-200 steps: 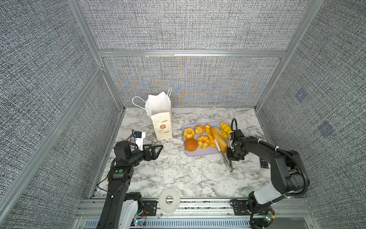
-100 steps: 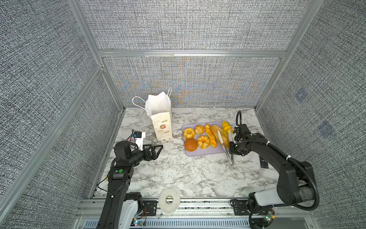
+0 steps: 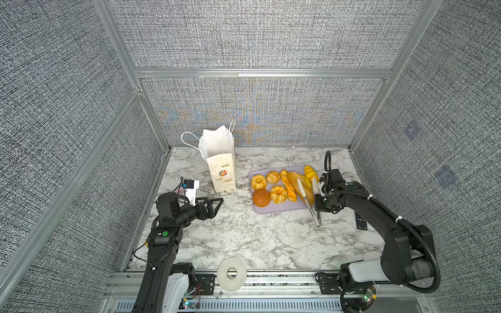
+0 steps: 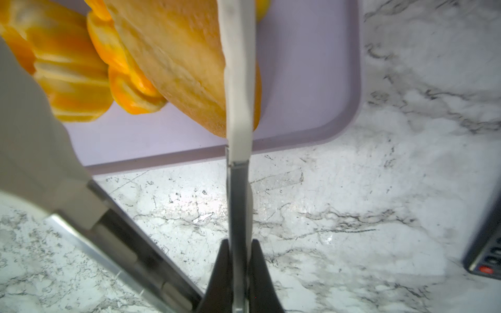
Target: Take the fake bread out of the paper bag
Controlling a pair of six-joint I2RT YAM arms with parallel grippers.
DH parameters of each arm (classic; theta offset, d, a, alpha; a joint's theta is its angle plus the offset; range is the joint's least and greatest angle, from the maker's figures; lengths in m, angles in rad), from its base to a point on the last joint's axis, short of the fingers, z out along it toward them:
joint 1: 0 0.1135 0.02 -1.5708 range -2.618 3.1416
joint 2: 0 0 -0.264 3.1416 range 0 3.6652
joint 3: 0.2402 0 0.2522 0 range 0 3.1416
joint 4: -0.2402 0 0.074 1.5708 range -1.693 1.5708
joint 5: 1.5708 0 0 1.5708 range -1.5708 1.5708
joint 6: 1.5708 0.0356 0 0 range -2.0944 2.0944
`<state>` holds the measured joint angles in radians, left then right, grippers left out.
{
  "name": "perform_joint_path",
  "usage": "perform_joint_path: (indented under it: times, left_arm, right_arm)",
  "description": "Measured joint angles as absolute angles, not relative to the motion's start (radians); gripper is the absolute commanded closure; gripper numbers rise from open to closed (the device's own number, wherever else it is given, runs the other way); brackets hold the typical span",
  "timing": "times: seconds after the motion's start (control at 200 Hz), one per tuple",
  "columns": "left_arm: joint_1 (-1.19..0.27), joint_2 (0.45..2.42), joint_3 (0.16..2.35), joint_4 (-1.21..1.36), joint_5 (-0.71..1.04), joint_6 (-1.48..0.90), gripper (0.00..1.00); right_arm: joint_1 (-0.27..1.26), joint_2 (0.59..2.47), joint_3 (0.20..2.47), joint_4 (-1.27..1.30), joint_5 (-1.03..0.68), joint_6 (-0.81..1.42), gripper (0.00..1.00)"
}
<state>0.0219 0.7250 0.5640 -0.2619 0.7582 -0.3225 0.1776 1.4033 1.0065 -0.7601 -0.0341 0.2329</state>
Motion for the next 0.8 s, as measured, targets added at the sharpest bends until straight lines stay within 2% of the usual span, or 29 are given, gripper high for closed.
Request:
perform_joint_path:
  times: [0.34,0.505,0.71,0.73,0.765,0.795]
  left_arm:
    - [0.022,0.727,0.564,-0.262,0.759,-0.323,0.01]
    - [0.022,0.726,0.564,-0.262,0.759,-0.323,0.01]
    - [0.022,0.726,0.564,-0.262,0.759,-0.323,0.01]
    - [0.022,0.726,0.564,-0.262,0.759,-0.323,0.01]
    - [0.022,0.726,0.564,-0.262,0.759,-0.323,0.01]
    - [0.022,0.727,0.564,-0.262,0.758,-0.323,0.01]
  right_arm:
    - [-0.029,1.47,1.172,-0.714,0.029,0.144,1.0]
    - [-0.118,1.634,1.289,-0.624,0.097,0.074,1.0]
    - [-0.146,1.876,1.438,-0.564,0.158,-0.002,1.0]
    - [-0.146,1.896,1.452,-0.565,0.159,-0.006,0.95]
    - [-0.149,1.932,1.481,-0.566,0.16,-0.011,0.77]
    - [-0.149,1.966,1.512,-0.566,0.163,-0.016,0.71]
